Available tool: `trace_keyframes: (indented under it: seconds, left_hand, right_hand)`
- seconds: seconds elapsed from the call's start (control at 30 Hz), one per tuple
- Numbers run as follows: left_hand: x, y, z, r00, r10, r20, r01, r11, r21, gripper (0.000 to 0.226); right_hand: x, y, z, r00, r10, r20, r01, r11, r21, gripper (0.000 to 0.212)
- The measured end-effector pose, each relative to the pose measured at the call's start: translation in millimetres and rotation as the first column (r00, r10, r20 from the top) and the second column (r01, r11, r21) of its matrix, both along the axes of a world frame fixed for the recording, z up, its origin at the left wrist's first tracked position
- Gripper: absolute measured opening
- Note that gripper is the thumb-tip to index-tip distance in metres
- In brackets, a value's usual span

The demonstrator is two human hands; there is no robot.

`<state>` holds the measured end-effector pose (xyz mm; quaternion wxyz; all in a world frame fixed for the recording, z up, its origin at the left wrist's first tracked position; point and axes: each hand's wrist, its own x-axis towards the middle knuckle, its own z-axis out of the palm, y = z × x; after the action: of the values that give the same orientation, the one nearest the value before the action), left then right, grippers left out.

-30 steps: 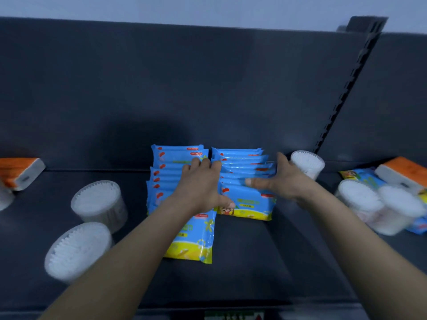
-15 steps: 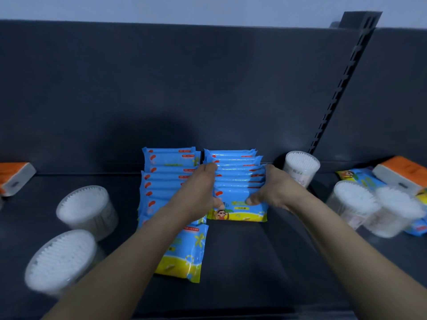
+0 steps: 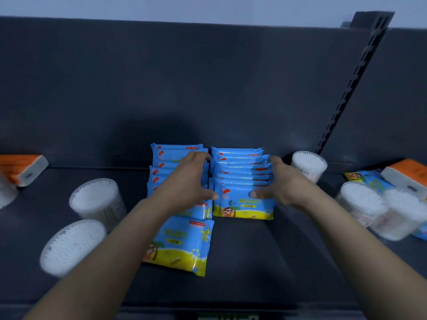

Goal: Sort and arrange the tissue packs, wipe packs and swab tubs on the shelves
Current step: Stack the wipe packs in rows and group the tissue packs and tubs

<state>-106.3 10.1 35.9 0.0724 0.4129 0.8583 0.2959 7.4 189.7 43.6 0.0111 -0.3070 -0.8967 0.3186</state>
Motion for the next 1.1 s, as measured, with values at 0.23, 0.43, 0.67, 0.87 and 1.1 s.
trace_keyframes:
  seconds: [0.23, 0.43, 0.67, 0.87, 1.1]
  left_hand:
    - [-12.9, -55.3, 1.9, 0.997, -0.048, -0.063, 0.005, 0.825, -0.565, 0.129]
    - [-6.3, -63.3, -25.4, 0.966, -0.122, -0.228, -0.053, 0.768, -0.638, 0.139]
    - [-15.3, -64.0, -25.5, 0.918, -0.077, -0.389, -0.158, 0.828, -0.538, 0.106]
    - [-29.2, -60.1, -20.3, 0.884, -0.053, -0.464, -0.203, 0.851, -0.484, 0.082]
    - [-35.0, -62.0, -20.1, 0.876, -0.040, -0.481, -0.226, 0.847, -0.481, 0.088]
  right_hand:
    - [-22.8, -48.5, 16.9, 0.968, 0.223, -0.111, -0.187, 0.946, 0.264, 0.058]
    - [-47.9, -73.1, 11.3, 0.935, 0.354, -0.031, -0.327, 0.892, 0.313, 0.056]
    - [-78.4, -81.5, 7.0, 0.884, 0.438, 0.166, -0.464, 0.770, 0.439, 0.075]
    - [-90.4, -82.9, 7.9, 0.879, 0.445, 0.173, -0.475, 0.775, 0.416, 0.071]
    - [-93.5, -86.3, 3.2, 0.786, 0.470, 0.402, -0.600, 0.737, 0.311, 0.109]
